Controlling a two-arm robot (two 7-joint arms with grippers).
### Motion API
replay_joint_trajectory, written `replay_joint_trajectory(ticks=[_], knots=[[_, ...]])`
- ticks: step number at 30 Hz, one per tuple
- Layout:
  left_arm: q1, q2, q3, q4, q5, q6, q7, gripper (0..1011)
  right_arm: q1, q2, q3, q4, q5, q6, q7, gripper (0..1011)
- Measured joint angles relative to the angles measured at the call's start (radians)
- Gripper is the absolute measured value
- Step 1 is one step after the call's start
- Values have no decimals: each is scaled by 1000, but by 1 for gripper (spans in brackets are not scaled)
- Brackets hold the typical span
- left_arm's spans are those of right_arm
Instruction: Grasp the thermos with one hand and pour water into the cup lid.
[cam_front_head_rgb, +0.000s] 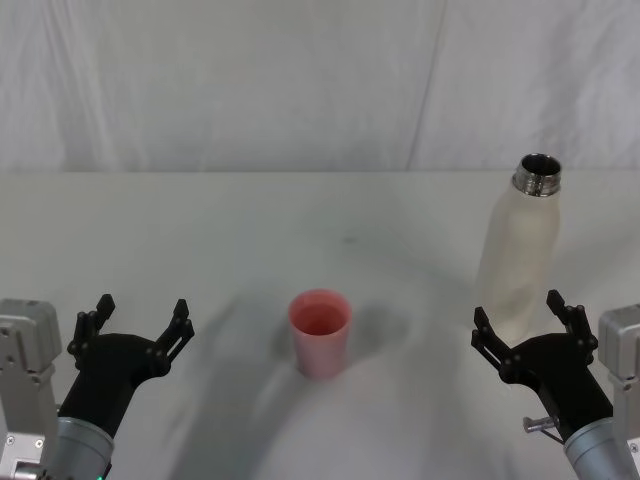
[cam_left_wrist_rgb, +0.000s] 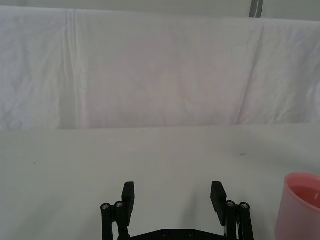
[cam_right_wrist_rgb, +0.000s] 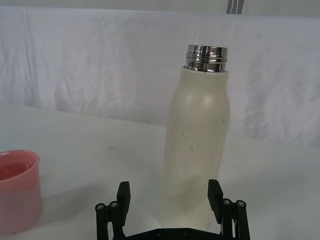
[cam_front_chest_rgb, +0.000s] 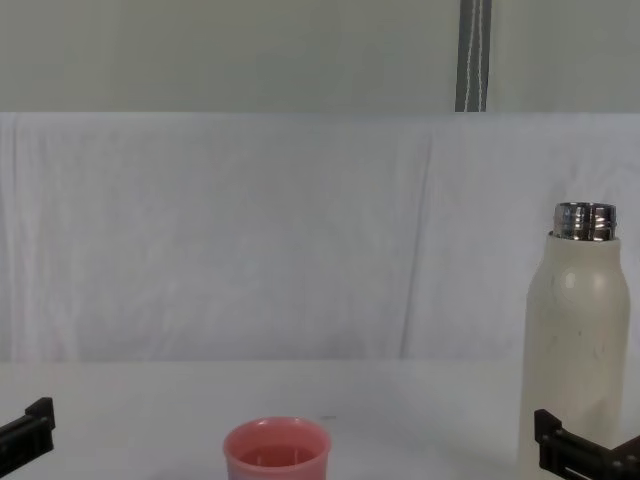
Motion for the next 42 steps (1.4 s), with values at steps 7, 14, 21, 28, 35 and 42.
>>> replay_joint_trajectory(ticks=[7,14,21,28,35,42], knots=[[0,0,0,0,0,0,0,1001,0,0,0,0,0,0,0,1000],[0,0,0,0,0,0,0,1001,0,0,0,0,0,0,0,1000],[0,0,0,0,0,0,0,1001,0,0,0,0,0,0,0,1000],[0,0,0,0,0,0,0,1001,0,0,0,0,0,0,0,1000],[0,0,0,0,0,0,0,1001,0,0,0,0,0,0,0,1000],[0,0,0,0,0,0,0,1001,0,0,0,0,0,0,0,1000]])
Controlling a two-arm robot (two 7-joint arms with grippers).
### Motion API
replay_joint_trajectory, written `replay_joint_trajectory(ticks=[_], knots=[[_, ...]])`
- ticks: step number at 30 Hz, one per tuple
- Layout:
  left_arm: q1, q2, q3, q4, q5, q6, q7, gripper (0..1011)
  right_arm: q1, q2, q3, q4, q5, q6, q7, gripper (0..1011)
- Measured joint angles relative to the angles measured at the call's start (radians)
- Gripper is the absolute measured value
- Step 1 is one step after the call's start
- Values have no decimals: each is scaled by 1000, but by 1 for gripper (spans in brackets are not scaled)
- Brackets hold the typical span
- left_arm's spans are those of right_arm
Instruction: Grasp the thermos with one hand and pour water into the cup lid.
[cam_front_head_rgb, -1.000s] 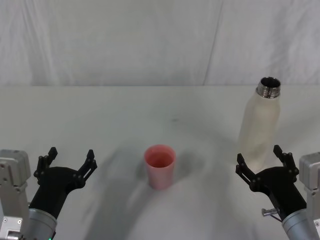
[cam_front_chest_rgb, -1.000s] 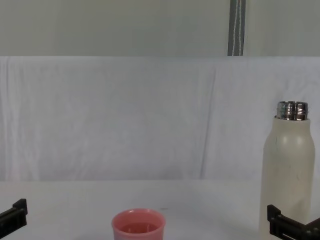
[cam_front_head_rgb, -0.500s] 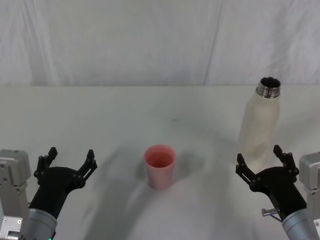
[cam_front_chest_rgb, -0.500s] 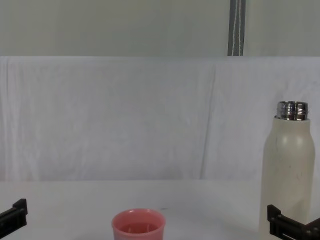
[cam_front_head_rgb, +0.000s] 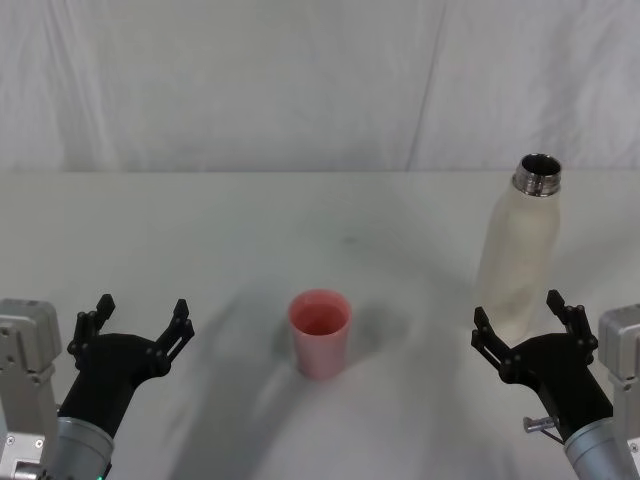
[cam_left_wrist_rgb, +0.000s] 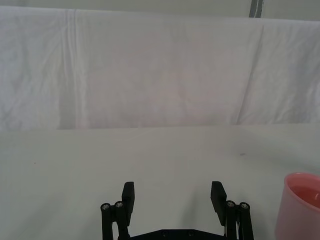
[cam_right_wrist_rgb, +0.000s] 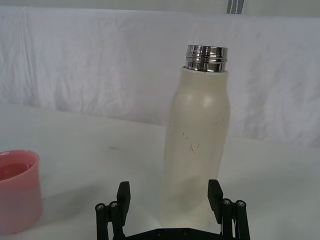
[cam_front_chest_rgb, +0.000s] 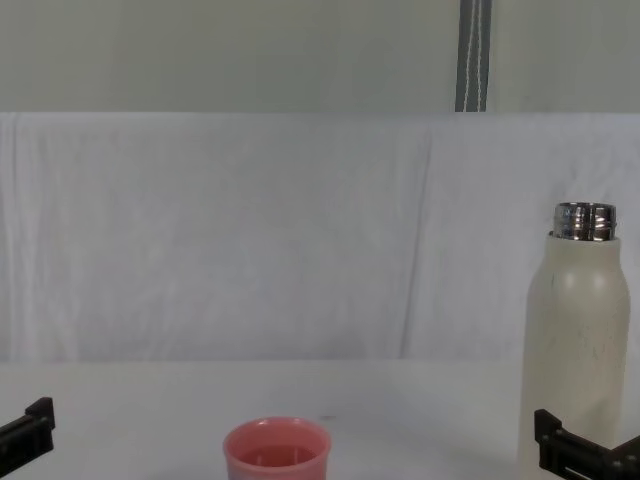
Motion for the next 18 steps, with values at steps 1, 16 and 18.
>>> replay_joint_trajectory(ticks=[1,16,18], knots=[[0,0,0,0,0,0,0,1001,0,0,0,0,0,0,0,1000],[0,0,0,0,0,0,0,1001,0,0,0,0,0,0,0,1000],[0,0,0,0,0,0,0,1001,0,0,0,0,0,0,0,1000]])
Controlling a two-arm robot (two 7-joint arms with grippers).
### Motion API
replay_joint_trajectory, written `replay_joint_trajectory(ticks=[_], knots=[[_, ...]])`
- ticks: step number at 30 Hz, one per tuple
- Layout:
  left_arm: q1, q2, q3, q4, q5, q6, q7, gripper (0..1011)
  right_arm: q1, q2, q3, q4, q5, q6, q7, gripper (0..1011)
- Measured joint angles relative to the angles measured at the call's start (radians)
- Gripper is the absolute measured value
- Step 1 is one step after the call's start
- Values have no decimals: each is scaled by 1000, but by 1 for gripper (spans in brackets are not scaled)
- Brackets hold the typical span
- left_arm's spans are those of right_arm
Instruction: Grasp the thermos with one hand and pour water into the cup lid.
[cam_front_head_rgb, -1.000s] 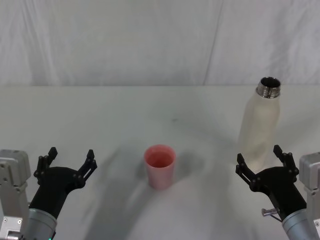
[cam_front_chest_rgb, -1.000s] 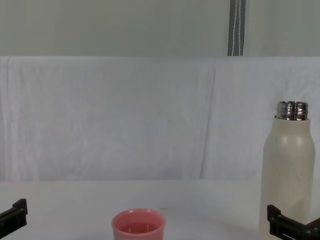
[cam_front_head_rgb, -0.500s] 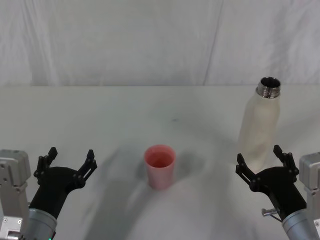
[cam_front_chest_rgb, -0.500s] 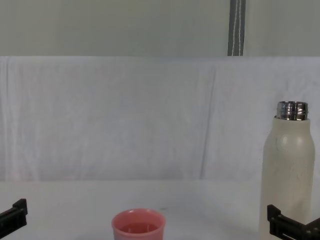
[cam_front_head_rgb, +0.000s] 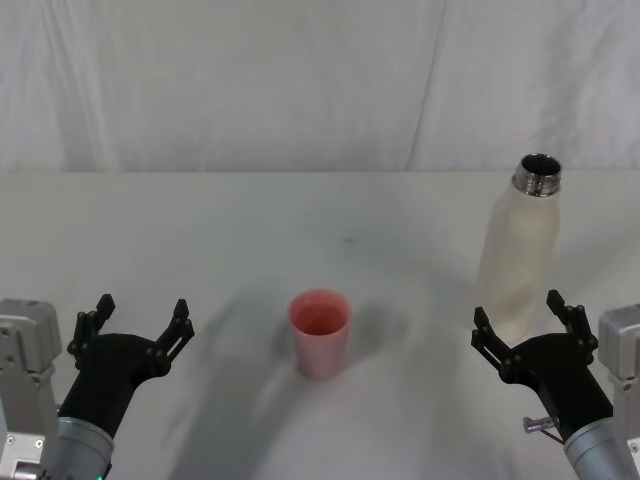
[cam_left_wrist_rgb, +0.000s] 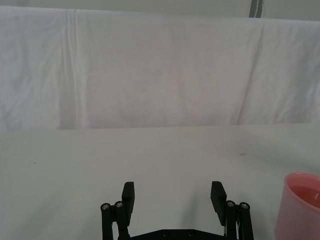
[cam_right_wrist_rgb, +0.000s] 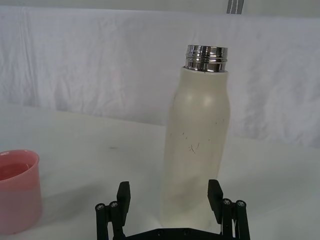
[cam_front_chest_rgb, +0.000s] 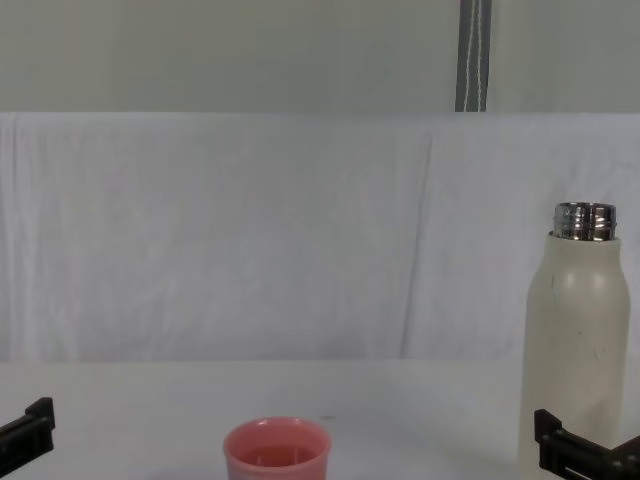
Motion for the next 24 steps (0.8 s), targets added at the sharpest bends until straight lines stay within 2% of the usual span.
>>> replay_joint_trajectory(ticks=[24], knots=[[0,0,0,0,0,0,0,1001,0,0,0,0,0,0,0,1000]])
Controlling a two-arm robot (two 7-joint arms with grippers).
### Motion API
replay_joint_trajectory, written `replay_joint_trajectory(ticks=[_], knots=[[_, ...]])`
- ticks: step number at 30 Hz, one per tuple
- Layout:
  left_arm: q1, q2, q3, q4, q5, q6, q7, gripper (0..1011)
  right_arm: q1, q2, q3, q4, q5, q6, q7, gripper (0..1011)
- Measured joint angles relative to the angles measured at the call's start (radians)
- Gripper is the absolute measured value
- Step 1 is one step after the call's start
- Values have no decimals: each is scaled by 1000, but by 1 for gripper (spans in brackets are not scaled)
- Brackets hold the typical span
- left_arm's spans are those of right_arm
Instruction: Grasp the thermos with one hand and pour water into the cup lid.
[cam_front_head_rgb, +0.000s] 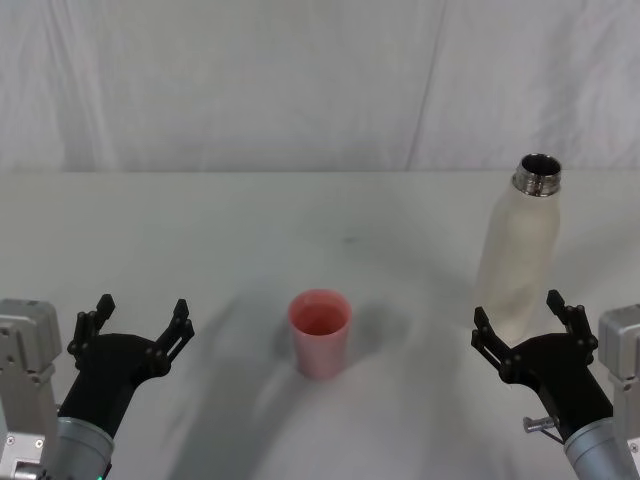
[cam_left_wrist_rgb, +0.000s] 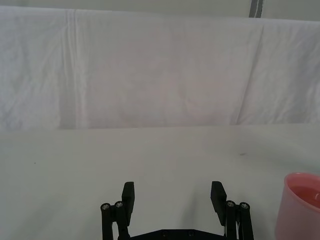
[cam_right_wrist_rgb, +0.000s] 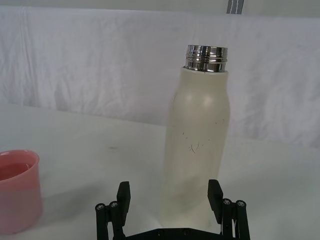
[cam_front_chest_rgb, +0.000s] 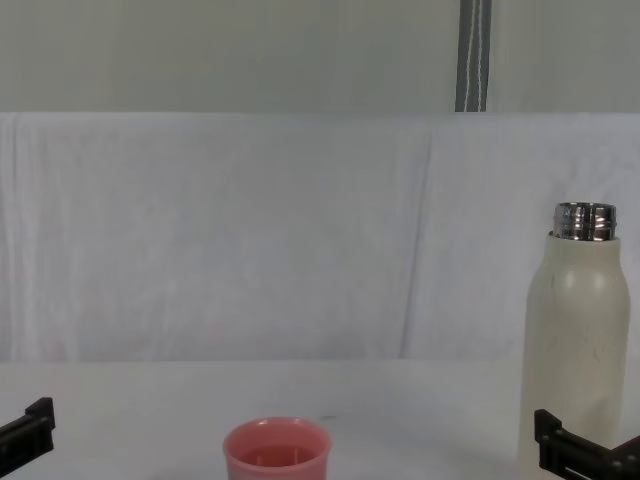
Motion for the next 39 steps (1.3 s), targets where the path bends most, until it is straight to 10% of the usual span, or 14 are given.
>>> replay_joint_trajectory(ticks=[39], knots=[[0,0,0,0,0,0,0,1001,-10,-42,74,0,62,17,124,1000]])
